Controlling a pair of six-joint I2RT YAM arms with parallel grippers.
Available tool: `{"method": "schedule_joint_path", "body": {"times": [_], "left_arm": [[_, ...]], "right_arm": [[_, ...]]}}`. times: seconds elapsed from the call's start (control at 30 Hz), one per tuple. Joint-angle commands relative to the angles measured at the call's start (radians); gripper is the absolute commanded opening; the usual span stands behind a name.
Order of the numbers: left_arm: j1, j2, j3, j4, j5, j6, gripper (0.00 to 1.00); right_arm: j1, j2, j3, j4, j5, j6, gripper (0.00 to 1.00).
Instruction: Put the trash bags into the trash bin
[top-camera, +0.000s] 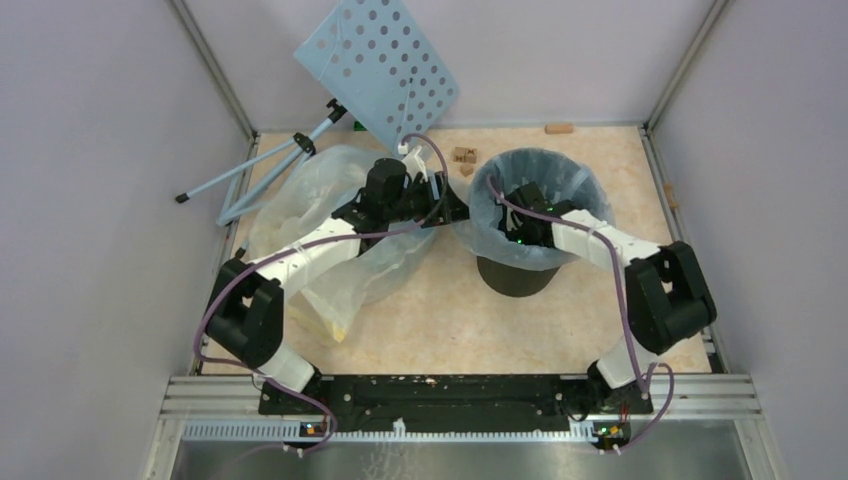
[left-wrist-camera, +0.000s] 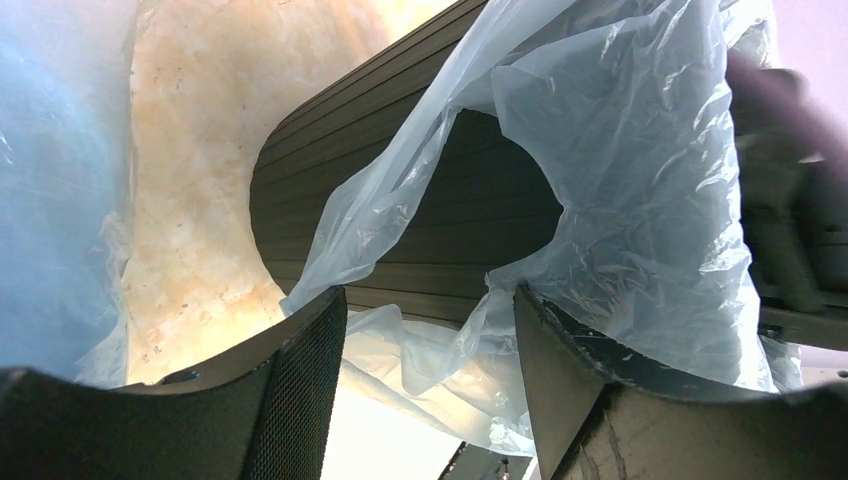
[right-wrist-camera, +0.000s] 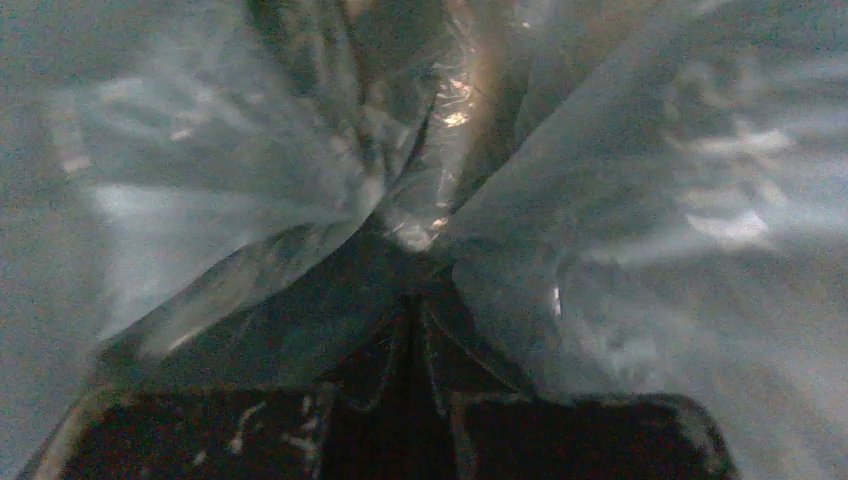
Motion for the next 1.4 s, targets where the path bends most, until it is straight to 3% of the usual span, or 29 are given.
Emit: {"method": "schedule_joint_path", "body": {"times": [0.0, 0.37, 0.57, 0.63, 0.83, 0.97, 1.1, 1.27, 1.37], "left_arm": [[0.0, 0.009, 0.047, 0.03, 0.022, 0.007, 0.67], [0.001, -0.01, 0.06, -0.011, -0.008, 0.025, 0.69], [0.006, -0.111, 0.063, -0.131, -0.152, 0.1, 0.74], [0.007, -0.151, 0.071, -0.163, -0.2, 0.121, 0.79], [0.008, -0.229, 0.131, -0.246, -0.238, 0.131, 0.93], [0.008, -0.244, 0.112, -0.225, -0.227, 0.114, 0.87], [0.007, -0.219, 0.072, -0.19, -0.203, 0.095, 0.81], [0.008, -0.171, 0.042, -0.153, -0.207, 0.084, 0.79], [0.007, -0.143, 0.028, -0.136, -0.213, 0.081, 0.76]], "right_arm": [[-0.003, -0.126, 0.07, -0.036, 0.007, -0.011, 0.0], [-0.002, -0.267, 0.174, -0.11, 0.085, 0.024, 0.0], [-0.002, -0.348, 0.284, -0.171, 0.171, 0.025, 0.01], [-0.003, -0.374, 0.319, -0.188, 0.209, 0.018, 0.1], [-0.004, -0.44, 0.423, -0.214, 0.338, 0.025, 0.51], [-0.022, -0.515, 0.421, -0.181, 0.455, 0.062, 0.56], [-0.136, -0.574, 0.393, -0.146, 0.44, 0.099, 0.54], [-0.406, -0.627, 0.292, -0.077, 0.322, 0.144, 0.49], [-0.457, -0.667, 0.189, -0.009, 0.273, 0.207, 0.48]]}}
